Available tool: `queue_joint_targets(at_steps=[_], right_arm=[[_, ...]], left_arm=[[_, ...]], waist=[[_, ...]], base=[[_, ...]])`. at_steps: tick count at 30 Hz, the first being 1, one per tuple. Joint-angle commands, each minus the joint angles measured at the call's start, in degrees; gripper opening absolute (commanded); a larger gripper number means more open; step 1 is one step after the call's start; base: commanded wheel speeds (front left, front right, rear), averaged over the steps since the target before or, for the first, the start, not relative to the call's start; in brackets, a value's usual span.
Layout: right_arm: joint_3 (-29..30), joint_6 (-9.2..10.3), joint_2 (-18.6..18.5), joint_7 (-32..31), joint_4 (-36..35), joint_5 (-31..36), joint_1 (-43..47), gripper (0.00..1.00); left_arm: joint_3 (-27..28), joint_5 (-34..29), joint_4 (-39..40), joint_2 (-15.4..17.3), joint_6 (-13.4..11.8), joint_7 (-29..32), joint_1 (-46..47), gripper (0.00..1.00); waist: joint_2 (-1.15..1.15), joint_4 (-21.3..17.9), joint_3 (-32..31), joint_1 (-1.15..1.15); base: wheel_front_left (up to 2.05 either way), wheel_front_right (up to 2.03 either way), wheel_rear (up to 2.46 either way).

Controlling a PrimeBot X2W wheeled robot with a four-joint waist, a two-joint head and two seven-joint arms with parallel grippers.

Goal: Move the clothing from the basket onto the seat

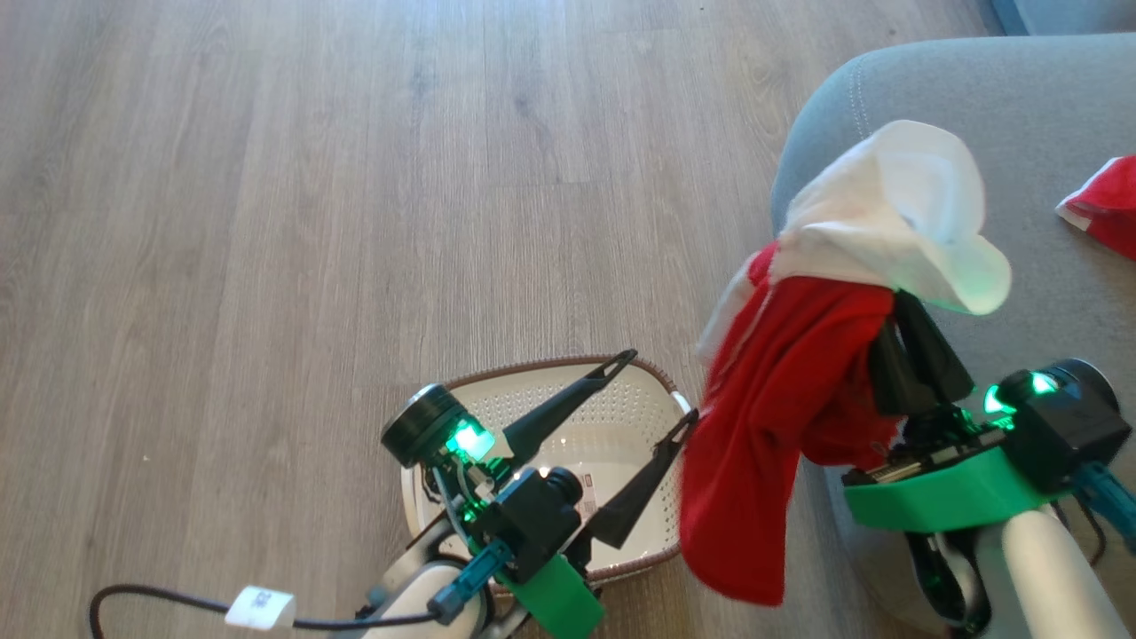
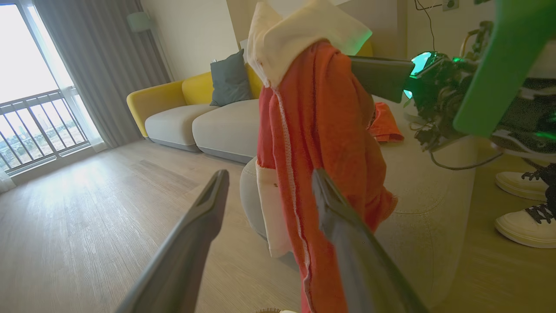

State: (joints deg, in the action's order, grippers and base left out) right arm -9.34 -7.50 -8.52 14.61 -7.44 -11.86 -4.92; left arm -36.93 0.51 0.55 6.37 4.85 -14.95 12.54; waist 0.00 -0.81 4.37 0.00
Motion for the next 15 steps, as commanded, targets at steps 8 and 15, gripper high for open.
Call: queue_joint_targets(at_steps=[8, 15], right_arm=[[4.0, 0.01, 0.8, 0.4, -3.5, 0.1, 1.9, 0.00], [7.7, 0.01, 1.7, 0.4, -3.0, 0.3, 4.1, 0.00]], left_arm=[[2.7, 0.0, 0.1, 1.2, -0.6, -0.1, 0.5, 1.00], [2.8, 0.1, -1.7, 1.5, -0.7, -0.1, -0.7, 1.00]], waist=[[0.00, -0.8, 0.5, 0.00], [0.00, -1.5, 0.5, 0.00]], base=[[0.00, 0.00, 0.00], [0.00, 0.00, 0.00]])
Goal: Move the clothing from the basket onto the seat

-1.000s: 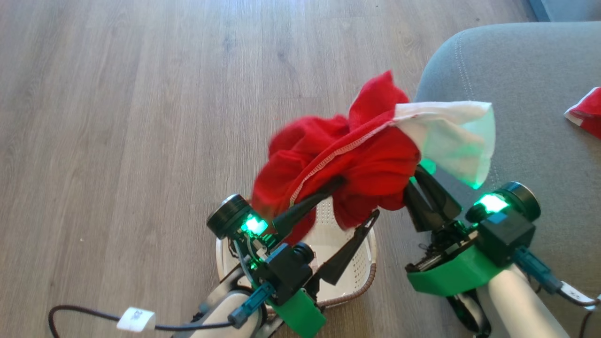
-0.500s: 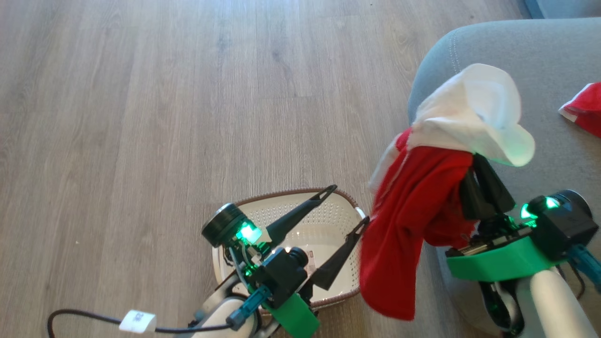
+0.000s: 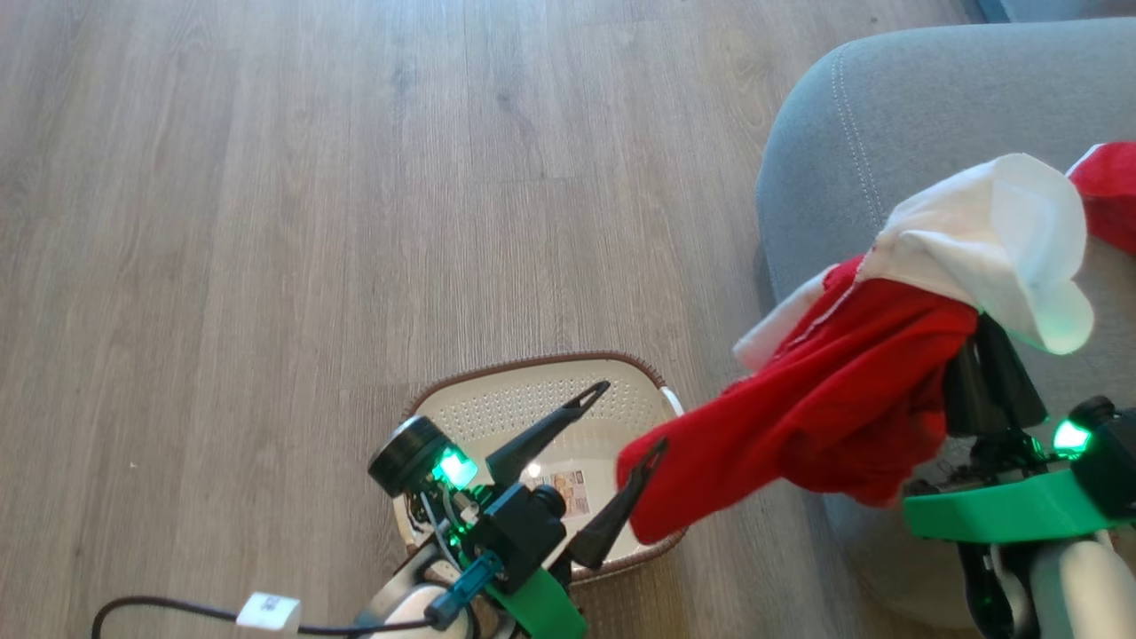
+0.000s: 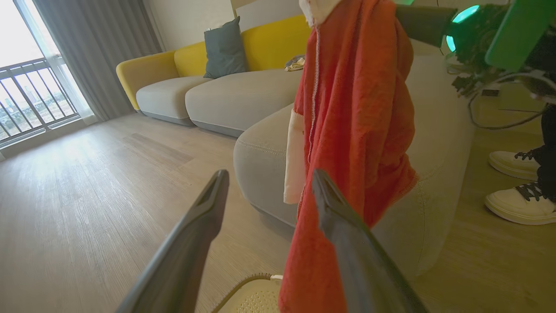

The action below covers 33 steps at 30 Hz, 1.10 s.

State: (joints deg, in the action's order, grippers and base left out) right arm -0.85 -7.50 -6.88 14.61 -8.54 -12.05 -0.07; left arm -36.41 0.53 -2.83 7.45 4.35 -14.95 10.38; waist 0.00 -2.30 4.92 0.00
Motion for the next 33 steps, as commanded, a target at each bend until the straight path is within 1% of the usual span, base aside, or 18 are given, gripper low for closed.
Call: queue_joint_targets(at_steps=[1, 7, 13, 22, 33], right_arm=[[-0.3, 0.01, 0.2, 0.4, -1.8, 0.7, -0.6, 0.00], [4.5, 0.01, 2.0, 0.4, -0.2, 2.0, 1.0, 0.00], [7.5, 0.01, 3.4, 0.4, 1.4, 3.3, 1.7, 0.00], [8.2, 0.01, 4.0, 0.4, 4.1, 3.7, 1.5, 0.00], [8.0, 0.01, 4.0, 0.4, 3.6, 3.2, 0.4, 0.00]], left_arm=[[2.2, 0.1, 1.4, 0.4, -0.2, -0.1, 1.3, 1.00], [1.6, 0.0, 0.2, 0.4, 0.1, -0.1, 0.5, 1.00], [1.2, 0.4, -1.6, 0.2, 0.4, -0.1, -0.5, 1.00], [0.3, 0.5, -4.5, -0.3, 1.2, -0.1, -1.9, 1.00], [1.6, 0.5, -4.9, -0.9, 1.4, -0.1, -1.7, 1.00]], waist=[[0.00, -0.1, 0.0, 0.00], [0.00, -0.4, -0.3, 0.00], [0.00, -0.7, -0.5, 0.00], [0.00, -1.0, -1.4, 0.00], [0.00, -1.6, -1.1, 0.00]], base=[[0.00, 0.00, 0.00], [0.00, 0.00, 0.00], [0.00, 0.00, 0.00], [0.00, 0.00, 0.00], [0.00, 0.00, 0.00]])
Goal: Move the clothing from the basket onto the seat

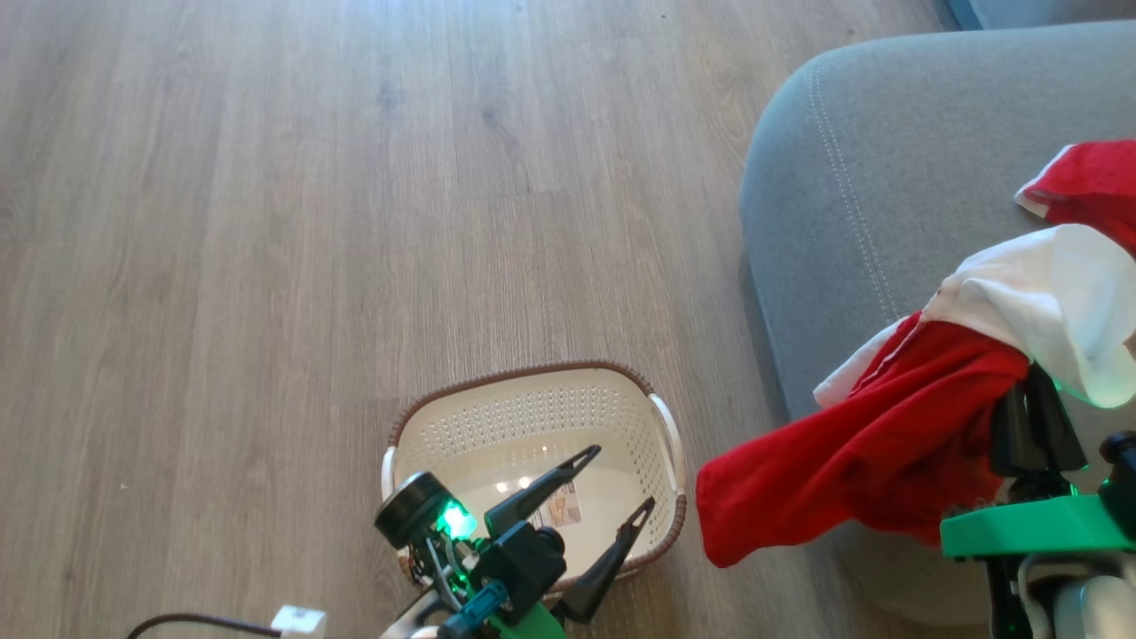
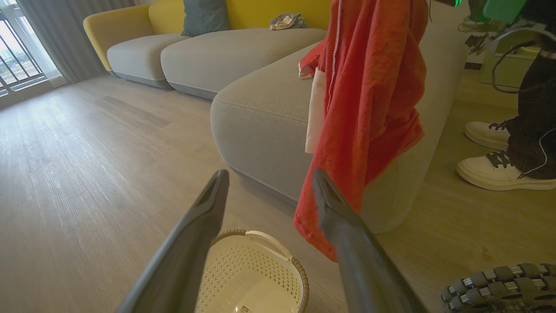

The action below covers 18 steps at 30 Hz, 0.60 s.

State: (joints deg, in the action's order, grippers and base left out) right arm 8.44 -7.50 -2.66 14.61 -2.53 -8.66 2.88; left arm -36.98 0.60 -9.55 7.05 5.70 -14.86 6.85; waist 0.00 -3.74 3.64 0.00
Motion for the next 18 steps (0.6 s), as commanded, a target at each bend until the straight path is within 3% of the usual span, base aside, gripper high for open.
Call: queue_joint_targets(at_steps=[1, 8, 18], right_arm=[[-1.3, 0.01, -0.2, 0.4, -2.6, -0.1, -2.7, 0.00], [-0.7, 0.01, -0.2, 0.4, -3.6, 0.2, -3.9, 0.00], [0.2, 0.01, -0.2, 0.4, -5.2, -0.1, -5.3, 0.00]], left_arm=[[2.3, 0.4, 1.9, -0.5, 0.1, -0.1, 1.9, 1.00], [3.3, 0.3, 2.4, -0.5, 0.1, -0.1, 3.1, 1.00], [3.2, -0.2, 3.4, 0.4, 0.5, -0.1, 4.8, 1.00]], waist=[[0.00, -0.3, 0.3, 0.00], [0.00, -3.1, 1.8, 0.00], [0.00, -10.1, 5.4, 0.00]], base=[[0.00, 0.00, 0.00], [0.00, 0.00, 0.00], [0.00, 0.00, 0.00]])
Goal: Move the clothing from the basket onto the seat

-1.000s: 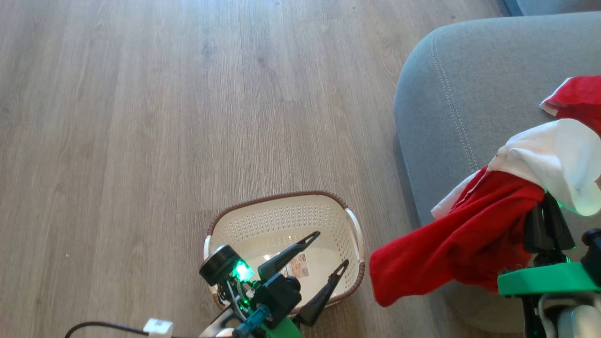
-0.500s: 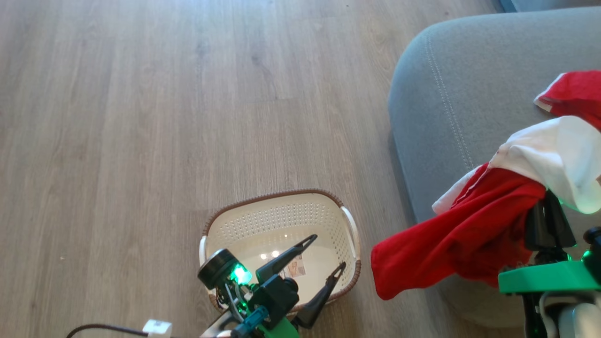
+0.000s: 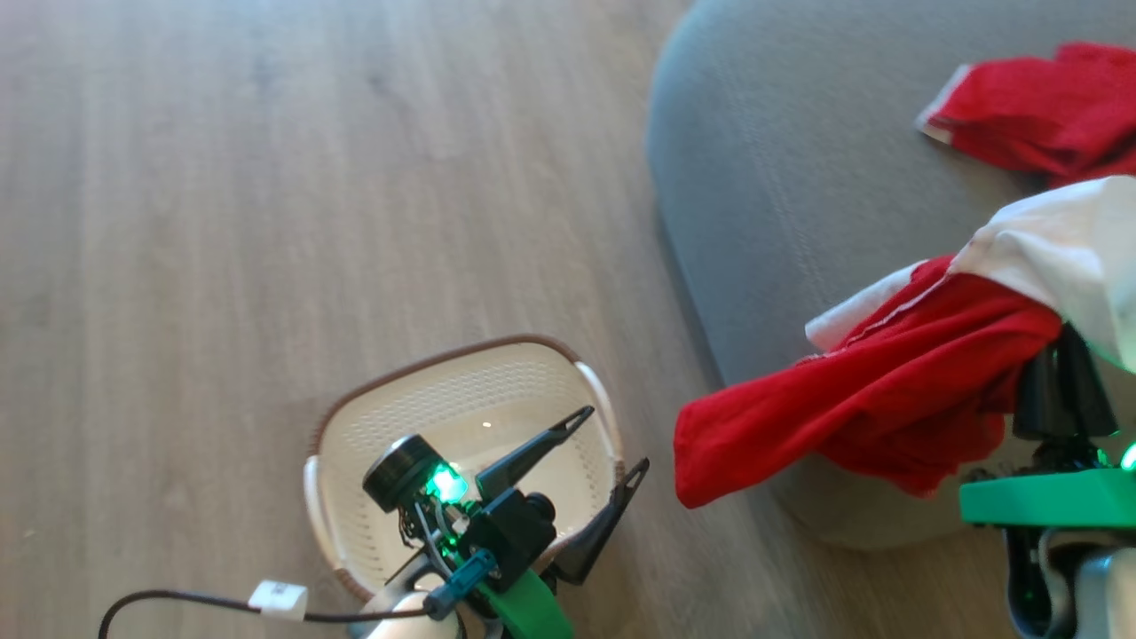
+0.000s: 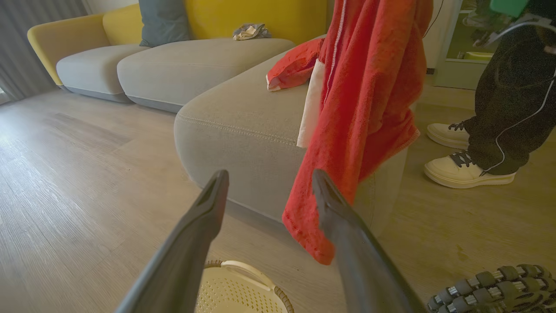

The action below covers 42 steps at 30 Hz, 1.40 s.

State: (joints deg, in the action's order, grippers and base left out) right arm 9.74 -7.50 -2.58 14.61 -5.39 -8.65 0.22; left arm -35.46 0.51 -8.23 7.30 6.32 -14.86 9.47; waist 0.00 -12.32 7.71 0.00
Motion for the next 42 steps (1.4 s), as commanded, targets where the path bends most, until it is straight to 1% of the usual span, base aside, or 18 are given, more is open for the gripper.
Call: queue_joint_targets(at_steps=[1, 14, 18, 29, 36, 39, 42], right_arm=[[-0.8, 0.01, -0.3, 0.4, -2.5, -0.2, -2.8, 0.00], [1.4, 0.01, -0.3, 0.4, -3.3, -2.8, -3.5, 0.00], [2.0, 0.01, -0.3, 0.4, -3.1, -3.8, -3.4, 0.00], [6.2, 0.01, -0.3, 0.4, -4.0, -6.6, -1.2, 0.00], [6.7, 0.01, -0.3, 0.4, -4.4, -6.8, -2.5, 0.00], [7.6, 0.01, -0.3, 0.4, -5.5, -6.5, -4.8, 0.00], [8.5, 0.01, -0.3, 0.4, -7.1, -4.5, -8.8, 0.00]], left_arm=[[1.5, -0.2, 2.2, 0.3, -0.1, -0.1, 2.4, 1.00], [-1.2, -0.8, 2.8, 3.3, 0.5, -0.1, 6.1, 1.00], [-2.3, -0.8, 2.8, 4.0, 0.6, -0.1, 6.9, 1.00], [-7.4, -0.2, 1.7, 4.4, 1.0, -0.1, 10.1, 1.00], [-7.3, 0.2, 1.9, 4.9, 1.0, -0.1, 10.1, 1.00], [-6.9, 0.1, 2.2, 5.2, 0.7, -0.1, 9.9, 1.00], [-5.7, 0.4, 2.3, 5.5, 0.1, -0.1, 9.9, 1.00]], waist=[[0.00, -2.5, 1.8, 0.00], [0.00, -13.7, 7.8, 0.00], [0.00, -16.5, 9.0, 0.00], [0.00, -17.6, 10.3, 0.00], [0.00, -17.5, 10.5, 0.00], [0.00, -17.4, 11.0, 0.00], [0.00, -17.4, 12.1, 0.00]], base=[[0.00, 0.00, 0.00], [0.00, 0.00, 0.00], [0.00, 0.00, 0.00], [0.00, 0.00, 0.00], [0.00, 0.00, 0.00], [0.00, 0.00, 0.00], [0.00, 0.00, 0.00]])
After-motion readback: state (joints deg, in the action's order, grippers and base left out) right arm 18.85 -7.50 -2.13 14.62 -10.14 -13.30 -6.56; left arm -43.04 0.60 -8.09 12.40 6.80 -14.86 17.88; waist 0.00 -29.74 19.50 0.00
